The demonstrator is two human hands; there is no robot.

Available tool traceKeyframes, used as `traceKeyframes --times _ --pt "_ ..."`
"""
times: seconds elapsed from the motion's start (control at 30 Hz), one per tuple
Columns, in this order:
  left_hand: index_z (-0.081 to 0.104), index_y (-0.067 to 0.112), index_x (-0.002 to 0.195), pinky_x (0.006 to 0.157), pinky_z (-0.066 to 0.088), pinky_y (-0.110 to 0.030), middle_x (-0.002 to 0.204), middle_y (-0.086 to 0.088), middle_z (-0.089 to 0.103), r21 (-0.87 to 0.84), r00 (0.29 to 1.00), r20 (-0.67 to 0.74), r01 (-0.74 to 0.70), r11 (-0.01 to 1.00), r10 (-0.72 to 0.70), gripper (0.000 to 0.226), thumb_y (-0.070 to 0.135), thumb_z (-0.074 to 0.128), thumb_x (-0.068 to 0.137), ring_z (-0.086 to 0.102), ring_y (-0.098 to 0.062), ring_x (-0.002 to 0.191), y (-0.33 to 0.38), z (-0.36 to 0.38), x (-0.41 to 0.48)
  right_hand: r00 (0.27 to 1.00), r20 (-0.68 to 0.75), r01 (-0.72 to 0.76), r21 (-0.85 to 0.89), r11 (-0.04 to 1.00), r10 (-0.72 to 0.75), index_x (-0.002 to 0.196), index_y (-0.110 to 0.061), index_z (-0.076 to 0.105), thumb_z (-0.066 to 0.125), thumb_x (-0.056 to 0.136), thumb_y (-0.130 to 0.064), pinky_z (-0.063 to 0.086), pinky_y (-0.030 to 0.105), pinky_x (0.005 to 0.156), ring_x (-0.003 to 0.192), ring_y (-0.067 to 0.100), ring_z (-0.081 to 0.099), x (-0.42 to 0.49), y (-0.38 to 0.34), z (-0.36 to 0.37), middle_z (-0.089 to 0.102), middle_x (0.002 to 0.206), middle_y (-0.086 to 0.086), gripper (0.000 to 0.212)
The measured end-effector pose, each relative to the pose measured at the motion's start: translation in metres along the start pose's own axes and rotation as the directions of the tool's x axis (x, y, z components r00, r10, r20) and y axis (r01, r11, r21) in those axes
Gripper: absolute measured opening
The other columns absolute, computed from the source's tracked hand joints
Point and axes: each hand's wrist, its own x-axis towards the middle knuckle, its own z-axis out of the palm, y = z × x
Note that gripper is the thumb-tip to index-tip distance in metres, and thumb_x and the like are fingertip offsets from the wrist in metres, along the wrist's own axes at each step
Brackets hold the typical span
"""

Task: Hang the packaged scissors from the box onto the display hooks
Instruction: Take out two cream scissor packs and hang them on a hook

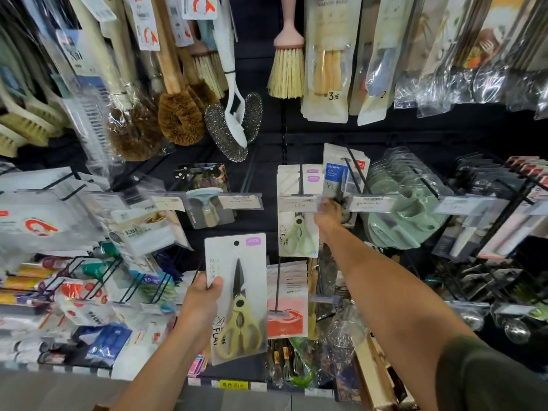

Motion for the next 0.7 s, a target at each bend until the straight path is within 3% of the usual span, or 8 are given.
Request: traceKeyframes --times 0.17,0.3,0.43,0.53,0.6,0.67,0.7 --pt "0.065 0.032 0.099 0.1 0.047 -0.053 0.119 0.0 0.068 0.016 1.0 0.014 -0.003 1.0 0.003 0.02 0.019 0.049 0.101 0.063 -0.027 0.109 0.0 0.0 -0.006 0.999 -0.029 0.01 -0.117 0.993 -0.014 0.129 -0.002 0.054 0.041 0.101 -0.024 0.037 0.027 0.083 0.111 0.026 0.051 0.004 -0.001 0.003 0.052 0.132 0.015 0.037" --pt "0.067 0.024 0.114 0.103 0.046 -0.05 0.12 0.0 0.069 0.024 1.0 0.018 -0.009 1.0 0.009 0.024 0.013 0.051 0.1 0.062 -0.025 0.111 -0.002 0.005 -0.008 1.0 0.006 -0.015 -0.119 0.993 0.016 0.13 -0.004 0.052 0.042 0.101 -0.023 0.041 0.033 0.098 0.118 0.026 0.051 0.004 0.007 -0.003 0.052 0.134 0.012 0.037" --pt "0.066 0.029 0.098 0.095 0.051 -0.049 0.11 -0.001 0.071 0.069 0.999 0.053 -0.018 0.997 0.014 0.026 0.007 0.052 0.098 0.067 -0.025 0.1 0.002 0.012 -0.009 1.0 -0.002 -0.016 -0.061 0.998 0.016 0.108 -0.002 0.065 0.056 0.094 -0.026 0.045 0.03 0.085 0.094 0.022 0.057 -0.001 0.02 -0.012 0.066 0.106 0.01 0.029" --pt "0.062 0.027 0.1 0.093 0.052 -0.049 0.106 0.0 0.071 0.115 0.996 0.091 -0.026 0.993 0.016 0.024 0.006 0.052 0.098 0.067 -0.025 0.097 0.005 0.021 -0.004 0.999 0.046 0.037 -0.209 0.977 -0.028 0.101 -0.003 0.068 0.055 0.094 -0.021 0.046 0.032 0.078 0.08 0.021 0.057 -0.012 0.032 -0.023 0.064 0.089 0.01 0.023" --pt "0.059 0.025 0.103 0.093 0.052 -0.045 0.107 0.001 0.069 0.147 0.994 0.105 -0.039 0.988 0.024 0.021 0.007 0.05 0.099 0.065 -0.023 0.097 0.009 0.028 0.0 0.991 0.115 0.103 -0.321 0.941 -0.069 0.09 -0.006 0.069 0.058 0.091 -0.015 0.05 0.034 0.082 0.077 0.021 0.057 -0.02 0.045 -0.031 0.062 0.079 0.005 0.014" --pt "0.057 0.027 0.1 0.094 0.051 -0.045 0.109 0.0 0.067 0.165 0.995 0.099 -0.04 0.986 0.024 0.018 0.012 0.048 0.099 0.063 -0.024 0.099 0.011 0.036 0.005 0.974 0.211 0.179 -0.521 0.834 -0.077 0.089 -0.005 0.067 0.057 0.09 -0.017 0.052 0.038 0.085 0.086 0.027 0.063 -0.029 0.06 -0.039 0.066 0.085 0.009 0.016" --pt "0.056 0.031 0.096 0.095 0.05 -0.047 0.111 -0.001 0.066 0.171 0.995 0.092 -0.04 0.984 0.025 0.017 0.016 0.048 0.099 0.063 -0.026 0.1 0.012 0.039 0.008 0.964 0.249 0.237 -0.637 0.733 -0.095 0.093 -0.004 0.066 0.055 0.091 -0.02 0.052 0.035 0.081 0.09 0.029 0.065 -0.035 0.068 -0.043 0.069 0.091 0.012 0.02"
